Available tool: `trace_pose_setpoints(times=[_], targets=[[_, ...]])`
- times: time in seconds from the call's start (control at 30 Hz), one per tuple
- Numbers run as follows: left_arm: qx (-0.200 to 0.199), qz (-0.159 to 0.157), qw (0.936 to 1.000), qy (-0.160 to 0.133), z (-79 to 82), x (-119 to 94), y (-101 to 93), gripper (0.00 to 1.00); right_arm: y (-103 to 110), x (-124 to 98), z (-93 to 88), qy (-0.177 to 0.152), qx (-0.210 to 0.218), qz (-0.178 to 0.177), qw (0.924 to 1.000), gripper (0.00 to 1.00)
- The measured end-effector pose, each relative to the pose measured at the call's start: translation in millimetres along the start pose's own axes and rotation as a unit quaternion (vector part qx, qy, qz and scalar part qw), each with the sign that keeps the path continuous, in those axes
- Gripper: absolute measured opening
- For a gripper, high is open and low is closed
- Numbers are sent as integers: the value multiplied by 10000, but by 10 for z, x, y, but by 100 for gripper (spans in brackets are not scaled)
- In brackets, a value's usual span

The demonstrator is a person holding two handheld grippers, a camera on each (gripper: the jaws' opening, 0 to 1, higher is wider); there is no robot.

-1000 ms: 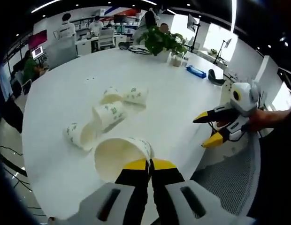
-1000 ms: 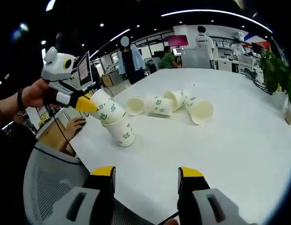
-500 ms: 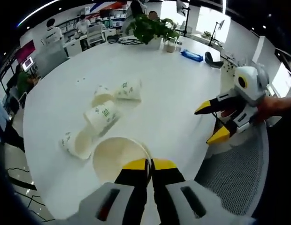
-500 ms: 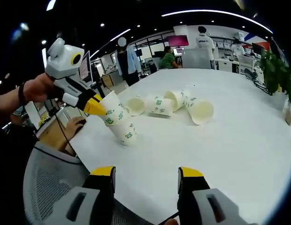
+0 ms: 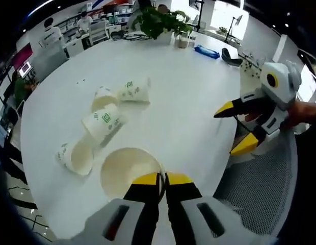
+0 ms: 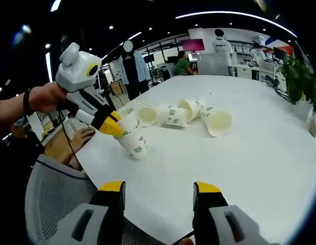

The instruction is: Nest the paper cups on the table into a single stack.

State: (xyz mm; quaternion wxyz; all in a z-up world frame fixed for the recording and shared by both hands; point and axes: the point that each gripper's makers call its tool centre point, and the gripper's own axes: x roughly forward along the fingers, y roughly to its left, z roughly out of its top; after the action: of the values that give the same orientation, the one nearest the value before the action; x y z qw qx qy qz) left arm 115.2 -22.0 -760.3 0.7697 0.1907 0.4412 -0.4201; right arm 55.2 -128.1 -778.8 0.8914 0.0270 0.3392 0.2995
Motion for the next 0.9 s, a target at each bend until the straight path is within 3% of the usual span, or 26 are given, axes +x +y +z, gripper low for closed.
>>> trace_pose_setpoints(times=[0.23,0.4,0.67,0.9], targets=[[-73,-27,10000,-58,38,17,48,2,-16,16,-3,-11,15,-17,10000,52],[-109,-46,9998,-175,100,-46,73,4,-20,18,-4,-16,27,-22,10000,52],[-177,-22,9995,-246,68,-177,103,7,-28,25,-18,1,20,-17,10000,52],[-570,60,9962,-658,45,-409,110,8,-17,26,-27,32,35,0,10000,52]])
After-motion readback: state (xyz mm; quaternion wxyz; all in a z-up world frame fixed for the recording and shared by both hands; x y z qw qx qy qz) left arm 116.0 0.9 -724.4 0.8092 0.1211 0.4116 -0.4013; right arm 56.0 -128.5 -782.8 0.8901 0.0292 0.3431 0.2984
